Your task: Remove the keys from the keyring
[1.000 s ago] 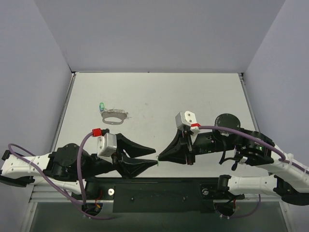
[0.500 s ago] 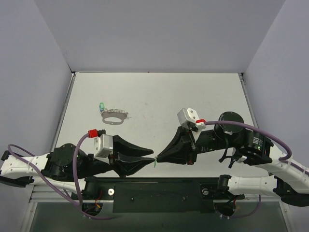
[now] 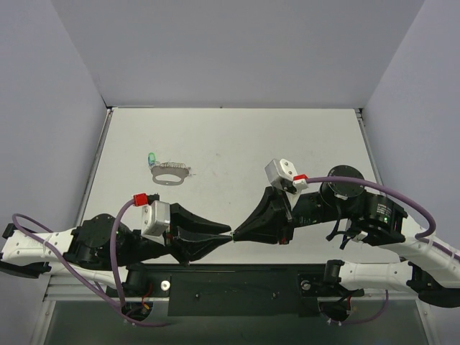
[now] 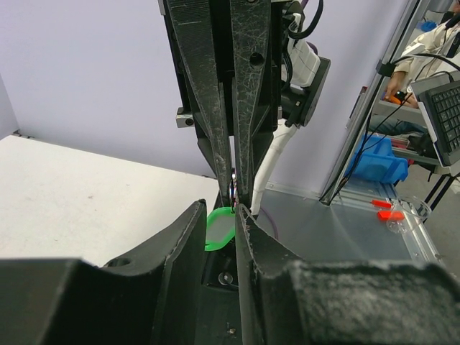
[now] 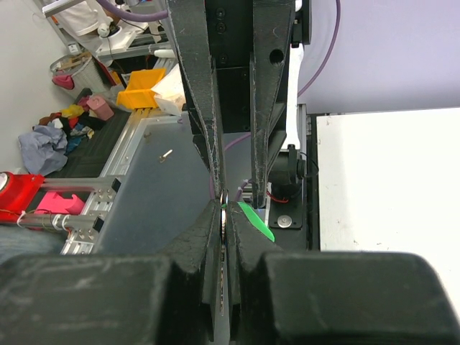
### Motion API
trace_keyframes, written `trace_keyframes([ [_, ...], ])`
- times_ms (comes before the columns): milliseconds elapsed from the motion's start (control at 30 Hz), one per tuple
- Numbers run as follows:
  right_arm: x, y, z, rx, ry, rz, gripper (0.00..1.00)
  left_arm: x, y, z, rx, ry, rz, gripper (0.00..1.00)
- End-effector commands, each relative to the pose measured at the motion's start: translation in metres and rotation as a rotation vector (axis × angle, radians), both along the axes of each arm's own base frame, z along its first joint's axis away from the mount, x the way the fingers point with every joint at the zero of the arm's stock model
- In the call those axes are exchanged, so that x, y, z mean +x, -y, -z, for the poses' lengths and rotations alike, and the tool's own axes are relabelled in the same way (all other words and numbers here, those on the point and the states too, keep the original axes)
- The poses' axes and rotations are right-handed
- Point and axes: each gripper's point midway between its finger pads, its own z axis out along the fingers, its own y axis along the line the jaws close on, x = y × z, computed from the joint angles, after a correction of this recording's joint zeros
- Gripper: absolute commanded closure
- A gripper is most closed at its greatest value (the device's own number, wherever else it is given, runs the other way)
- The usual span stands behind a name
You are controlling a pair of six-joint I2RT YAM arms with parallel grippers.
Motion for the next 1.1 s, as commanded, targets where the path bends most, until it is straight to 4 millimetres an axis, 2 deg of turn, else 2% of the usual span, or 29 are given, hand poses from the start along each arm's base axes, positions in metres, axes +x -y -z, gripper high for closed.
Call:
trace_keyframes([
  [0,-0.001,-0.001,-0.012,0.055,0.016,-0.016,1.00,0.001,-0.006,-0.029,-0.082,0.005,0.001,0.68],
  [367,0.001,0.000,-0.011,0.045,0.023,-0.003,1.00,-0.002,-0.013,-0.037,-0.114,0.000,0.019,0.68],
  [733,-0.002,-0.001,-0.017,0.066,0.016,-0.020,1.00,-0.002,-0.004,-0.033,-0.093,-0.002,0.014,0.70],
  [800,-0.003,-0.001,-0.018,0.071,0.017,-0.022,1.00,-0.002,-0.004,-0.033,-0.092,-0.003,0.013,0.73],
  [900,-0.003,-0.001,-0.018,0.072,0.015,-0.027,1.00,-0.002,-0.001,-0.032,-0.087,-0.005,0.015,0.85],
  [967,-0.004,-0.001,-0.020,0.080,0.016,-0.030,1.00,-0.003,0.000,-0.031,-0.081,-0.007,0.016,0.89],
  [1067,-0.006,-0.001,-0.028,0.117,0.017,-0.043,1.00,-0.004,0.002,-0.028,-0.068,-0.016,0.024,1.00],
])
